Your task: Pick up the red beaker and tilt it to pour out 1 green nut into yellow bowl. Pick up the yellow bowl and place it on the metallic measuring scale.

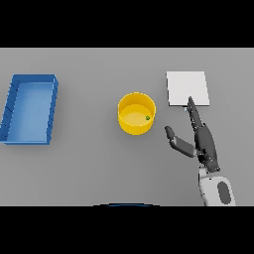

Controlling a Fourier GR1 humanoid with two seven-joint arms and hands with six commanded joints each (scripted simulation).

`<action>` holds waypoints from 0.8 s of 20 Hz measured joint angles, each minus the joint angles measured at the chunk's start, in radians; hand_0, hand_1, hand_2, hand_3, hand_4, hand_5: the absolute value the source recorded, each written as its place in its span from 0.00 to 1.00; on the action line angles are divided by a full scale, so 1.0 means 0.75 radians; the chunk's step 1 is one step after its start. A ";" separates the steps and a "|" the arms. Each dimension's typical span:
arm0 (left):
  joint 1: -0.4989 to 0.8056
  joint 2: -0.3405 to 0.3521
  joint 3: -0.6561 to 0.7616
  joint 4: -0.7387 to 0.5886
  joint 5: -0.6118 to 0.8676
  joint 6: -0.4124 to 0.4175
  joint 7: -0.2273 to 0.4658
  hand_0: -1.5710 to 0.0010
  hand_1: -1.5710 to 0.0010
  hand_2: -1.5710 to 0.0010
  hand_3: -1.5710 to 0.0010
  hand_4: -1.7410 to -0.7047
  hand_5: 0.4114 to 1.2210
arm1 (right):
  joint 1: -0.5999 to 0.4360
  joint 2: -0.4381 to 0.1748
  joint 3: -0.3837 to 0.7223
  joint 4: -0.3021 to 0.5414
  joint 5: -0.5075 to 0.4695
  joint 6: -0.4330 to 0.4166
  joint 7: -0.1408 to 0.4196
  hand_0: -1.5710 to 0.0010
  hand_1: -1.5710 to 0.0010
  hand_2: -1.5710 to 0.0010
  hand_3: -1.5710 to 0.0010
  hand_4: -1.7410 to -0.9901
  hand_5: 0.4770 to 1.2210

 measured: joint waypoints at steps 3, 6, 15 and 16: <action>0.155 0.028 0.078 -0.002 0.099 0.152 0.169 0.00 0.00 0.00 0.01 0.00 1.00 | -0.007 -0.023 -0.005 -0.011 -0.013 0.020 -0.014 1.00 1.00 1.00 1.00 0.80 0.20; 0.307 0.032 0.201 -0.045 0.256 0.270 0.254 0.00 0.00 0.00 0.00 0.00 1.00 | -0.012 -0.036 -0.016 0.006 -0.031 0.037 -0.005 1.00 1.00 1.00 1.00 0.80 0.23; 0.939 -0.036 0.302 -0.598 0.560 0.397 0.432 0.00 0.00 0.00 0.00 0.00 0.96 | -0.014 -0.047 -0.012 0.024 -0.012 0.033 -0.034 1.00 1.00 1.00 1.00 0.75 0.27; 0.997 -0.050 0.295 -0.689 0.580 0.406 0.482 0.00 0.00 0.00 0.00 0.00 0.91 | -0.015 -0.049 -0.015 0.024 -0.019 0.037 -0.031 1.00 1.00 1.00 1.00 0.76 0.27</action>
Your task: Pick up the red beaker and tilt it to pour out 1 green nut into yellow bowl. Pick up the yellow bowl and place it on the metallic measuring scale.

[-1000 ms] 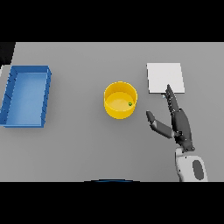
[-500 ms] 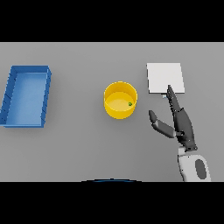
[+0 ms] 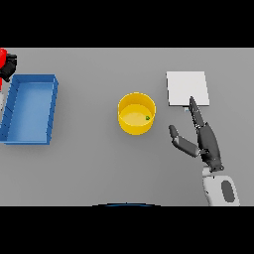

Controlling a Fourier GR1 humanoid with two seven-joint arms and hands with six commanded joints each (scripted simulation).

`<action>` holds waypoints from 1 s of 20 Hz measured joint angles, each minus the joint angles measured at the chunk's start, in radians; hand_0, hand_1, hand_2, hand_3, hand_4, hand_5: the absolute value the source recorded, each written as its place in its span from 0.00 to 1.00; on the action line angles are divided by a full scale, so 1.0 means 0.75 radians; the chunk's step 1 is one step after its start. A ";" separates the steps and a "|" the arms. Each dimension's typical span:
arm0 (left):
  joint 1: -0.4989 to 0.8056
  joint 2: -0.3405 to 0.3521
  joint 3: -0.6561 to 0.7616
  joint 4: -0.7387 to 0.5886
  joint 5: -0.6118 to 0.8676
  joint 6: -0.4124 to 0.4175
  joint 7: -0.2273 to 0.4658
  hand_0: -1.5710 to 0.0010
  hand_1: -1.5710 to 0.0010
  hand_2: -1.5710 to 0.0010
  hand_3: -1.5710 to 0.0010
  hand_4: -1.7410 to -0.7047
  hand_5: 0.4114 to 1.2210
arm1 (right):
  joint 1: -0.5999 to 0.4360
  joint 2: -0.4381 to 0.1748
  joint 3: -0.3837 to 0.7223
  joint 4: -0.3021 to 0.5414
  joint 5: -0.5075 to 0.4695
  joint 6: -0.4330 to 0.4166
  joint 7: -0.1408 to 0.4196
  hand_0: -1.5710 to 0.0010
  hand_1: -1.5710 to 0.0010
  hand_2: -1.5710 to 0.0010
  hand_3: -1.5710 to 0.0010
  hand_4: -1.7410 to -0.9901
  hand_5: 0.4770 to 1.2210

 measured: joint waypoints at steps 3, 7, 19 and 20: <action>0.177 -0.015 -0.012 -0.220 0.042 0.028 0.083 0.00 0.00 0.00 0.00 0.00 0.71 | 0.005 0.014 0.009 0.010 0.001 0.000 -0.021 1.00 1.00 1.00 1.00 0.77 0.26; 0.274 -0.014 -0.020 -0.415 0.068 -0.011 0.253 0.07 0.14 0.19 0.16 0.36 0.45 | 0.000 0.012 0.001 0.009 -0.020 0.012 -0.005 1.00 1.00 1.00 1.00 0.78 0.26; 0.355 0.063 -0.107 -0.537 0.111 -0.294 0.237 0.94 0.94 0.94 0.94 0.92 0.27 | -0.029 -0.010 0.003 0.033 0.012 0.007 -0.002 1.00 1.00 1.00 1.00 0.78 0.24; 0.367 0.054 -0.110 -0.548 0.106 -0.275 0.215 0.95 0.95 0.96 0.95 0.93 0.27 | -0.041 -0.019 0.000 0.035 0.012 0.011 0.012 1.00 1.00 1.00 1.00 0.80 0.22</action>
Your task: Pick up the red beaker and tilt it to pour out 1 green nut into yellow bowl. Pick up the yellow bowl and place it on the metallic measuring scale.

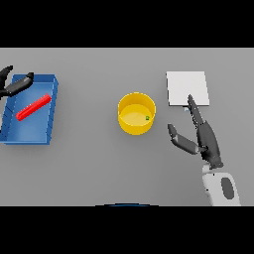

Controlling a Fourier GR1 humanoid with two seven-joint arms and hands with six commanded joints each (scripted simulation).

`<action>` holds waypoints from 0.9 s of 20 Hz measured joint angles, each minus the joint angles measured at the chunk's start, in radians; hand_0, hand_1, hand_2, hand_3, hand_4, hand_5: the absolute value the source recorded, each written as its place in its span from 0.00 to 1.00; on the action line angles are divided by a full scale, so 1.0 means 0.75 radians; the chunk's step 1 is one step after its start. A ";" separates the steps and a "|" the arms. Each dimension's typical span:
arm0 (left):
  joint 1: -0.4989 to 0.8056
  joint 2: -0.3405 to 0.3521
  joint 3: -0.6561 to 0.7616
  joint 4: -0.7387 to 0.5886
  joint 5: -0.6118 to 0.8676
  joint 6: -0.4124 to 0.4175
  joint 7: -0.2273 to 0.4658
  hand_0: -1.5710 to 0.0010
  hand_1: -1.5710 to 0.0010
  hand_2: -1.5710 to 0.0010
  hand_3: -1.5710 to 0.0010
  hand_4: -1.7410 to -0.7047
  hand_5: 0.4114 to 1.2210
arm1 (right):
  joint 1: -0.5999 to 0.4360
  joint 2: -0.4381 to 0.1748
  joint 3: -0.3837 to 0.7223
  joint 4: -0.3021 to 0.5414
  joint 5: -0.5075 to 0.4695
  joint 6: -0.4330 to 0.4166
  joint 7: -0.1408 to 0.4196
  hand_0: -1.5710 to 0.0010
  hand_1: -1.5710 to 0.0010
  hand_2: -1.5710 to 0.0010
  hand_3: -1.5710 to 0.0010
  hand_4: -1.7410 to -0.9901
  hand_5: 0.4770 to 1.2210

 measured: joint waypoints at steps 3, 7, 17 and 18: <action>-0.014 -0.009 0.020 -0.027 0.020 0.025 -0.037 0.97 0.98 0.98 0.98 0.92 0.29 | -0.029 -0.032 0.026 -0.012 0.070 -0.006 0.075 1.00 1.00 1.00 1.00 0.87 0.23; 0.003 -0.038 0.044 -0.046 0.056 0.048 -0.079 0.99 0.99 0.99 0.99 0.91 0.31 | -0.145 -0.181 0.111 0.047 0.199 0.116 0.042 1.00 1.00 1.00 1.00 0.82 0.23; 0.030 -0.056 0.033 -0.088 0.072 0.032 -0.056 1.00 1.00 1.00 1.00 0.90 0.34 | -0.572 -0.425 0.454 0.251 0.668 0.309 -0.067 1.00 1.00 1.00 1.00 0.77 0.22; 0.025 -0.051 0.039 -0.085 0.077 0.027 -0.056 1.00 1.00 1.00 1.00 0.90 0.35 | -0.616 -0.436 0.483 0.292 0.704 0.317 -0.089 1.00 1.00 1.00 1.00 0.77 0.22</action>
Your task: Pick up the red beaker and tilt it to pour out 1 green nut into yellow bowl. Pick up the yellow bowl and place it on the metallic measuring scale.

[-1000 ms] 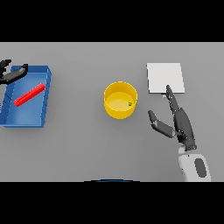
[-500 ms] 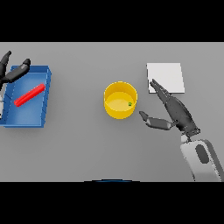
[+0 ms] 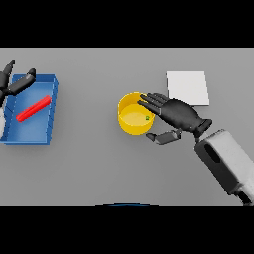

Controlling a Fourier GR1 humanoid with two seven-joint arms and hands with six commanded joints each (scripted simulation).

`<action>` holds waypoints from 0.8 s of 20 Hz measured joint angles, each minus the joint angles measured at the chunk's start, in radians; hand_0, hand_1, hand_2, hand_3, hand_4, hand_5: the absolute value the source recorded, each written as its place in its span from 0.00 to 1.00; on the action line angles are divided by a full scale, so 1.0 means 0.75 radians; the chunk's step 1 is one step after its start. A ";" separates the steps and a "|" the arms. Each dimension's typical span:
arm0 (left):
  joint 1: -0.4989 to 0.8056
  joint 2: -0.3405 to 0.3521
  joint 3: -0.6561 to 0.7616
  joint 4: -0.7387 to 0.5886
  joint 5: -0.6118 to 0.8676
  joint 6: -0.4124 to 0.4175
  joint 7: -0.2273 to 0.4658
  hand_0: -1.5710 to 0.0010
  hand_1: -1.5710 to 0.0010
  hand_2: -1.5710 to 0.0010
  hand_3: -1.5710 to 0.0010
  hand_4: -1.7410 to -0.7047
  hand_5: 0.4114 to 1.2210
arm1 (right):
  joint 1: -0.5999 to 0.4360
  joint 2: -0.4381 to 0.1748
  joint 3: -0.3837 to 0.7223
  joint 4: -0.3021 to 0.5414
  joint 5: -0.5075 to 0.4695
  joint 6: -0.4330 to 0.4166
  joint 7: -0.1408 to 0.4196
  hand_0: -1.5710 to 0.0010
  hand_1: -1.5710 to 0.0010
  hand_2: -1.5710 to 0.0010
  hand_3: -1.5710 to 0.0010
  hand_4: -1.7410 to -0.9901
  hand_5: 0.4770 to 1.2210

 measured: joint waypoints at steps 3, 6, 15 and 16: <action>0.011 0.003 0.006 0.005 0.003 0.000 -0.020 1.00 1.00 1.00 1.00 0.90 0.35 | -0.093 0.012 0.072 0.095 0.057 0.034 -0.048 1.00 1.00 1.00 1.00 0.78 0.22; 0.014 0.012 0.014 -0.002 0.010 -0.007 -0.026 1.00 1.00 1.00 1.00 0.90 0.35 | -0.174 0.037 0.131 0.201 0.090 0.080 -0.083 1.00 1.00 1.00 1.00 0.78 0.23; 0.004 0.032 0.020 0.018 0.004 -0.023 -0.022 1.00 1.00 1.00 1.00 0.91 0.36 | -0.356 0.104 0.272 0.449 0.184 0.190 -0.120 1.00 1.00 1.00 1.00 0.75 0.26; 0.002 0.024 0.015 0.032 0.003 -0.025 -0.035 1.00 1.00 1.00 1.00 0.91 0.36 | -0.374 0.114 0.279 0.473 0.186 0.200 -0.122 1.00 1.00 1.00 1.00 0.74 0.27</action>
